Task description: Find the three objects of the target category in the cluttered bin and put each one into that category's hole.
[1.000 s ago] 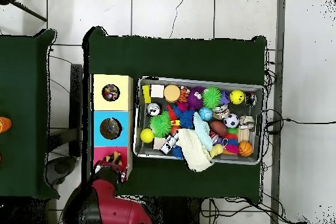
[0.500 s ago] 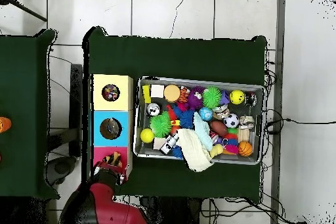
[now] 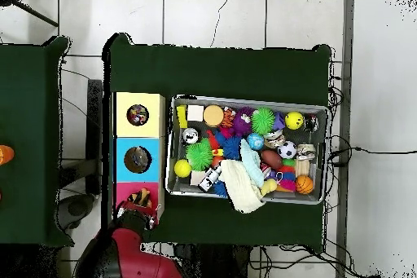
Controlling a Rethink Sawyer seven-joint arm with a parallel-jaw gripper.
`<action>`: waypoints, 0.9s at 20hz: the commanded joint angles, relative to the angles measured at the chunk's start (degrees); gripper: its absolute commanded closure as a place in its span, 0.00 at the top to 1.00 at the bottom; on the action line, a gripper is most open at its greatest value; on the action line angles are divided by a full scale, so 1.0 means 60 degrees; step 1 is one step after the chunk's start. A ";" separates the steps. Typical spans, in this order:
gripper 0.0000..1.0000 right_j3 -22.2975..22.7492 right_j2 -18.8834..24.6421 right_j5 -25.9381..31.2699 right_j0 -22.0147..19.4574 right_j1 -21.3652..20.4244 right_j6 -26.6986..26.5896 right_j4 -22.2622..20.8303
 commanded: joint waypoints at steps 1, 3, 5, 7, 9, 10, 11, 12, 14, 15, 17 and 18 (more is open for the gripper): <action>0.00 0.1320 0.0948 0.1933 -0.0666 0.1735 0.1468 -0.0921; 0.00 0.1310 0.0765 0.1937 -0.0935 0.1765 0.1160 -0.1330; 0.00 0.1190 0.0645 0.1945 -0.1242 0.1860 0.0887 -0.1783; 0.00 0.0998 0.0420 0.2142 -0.1361 0.1805 0.0581 -0.2083; 0.00 0.0901 0.0255 0.2516 -0.1441 0.1550 0.0383 -0.2287; 0.00 0.0901 0.0224 0.2780 -0.1505 0.1354 0.0330 -0.2368; 0.00 0.0900 0.0194 0.3044 -0.1568 0.1158 0.0276 -0.2450; 0.00 0.0928 0.0185 0.3322 -0.1620 0.0942 0.0277 -0.2497; 0.00 0.0991 0.0449 0.3288 -0.1661 0.0921 0.0656 -0.2459; 0.00 0.1019 0.0624 0.3142 -0.1675 0.1006 0.0921 -0.2418; 0.00 0.0940 0.0923 0.2558 -0.1389 0.1458 0.1627 -0.2083; 0.00 0.0864 0.1018 0.2304 -0.1154 0.1658 0.1959 -0.1823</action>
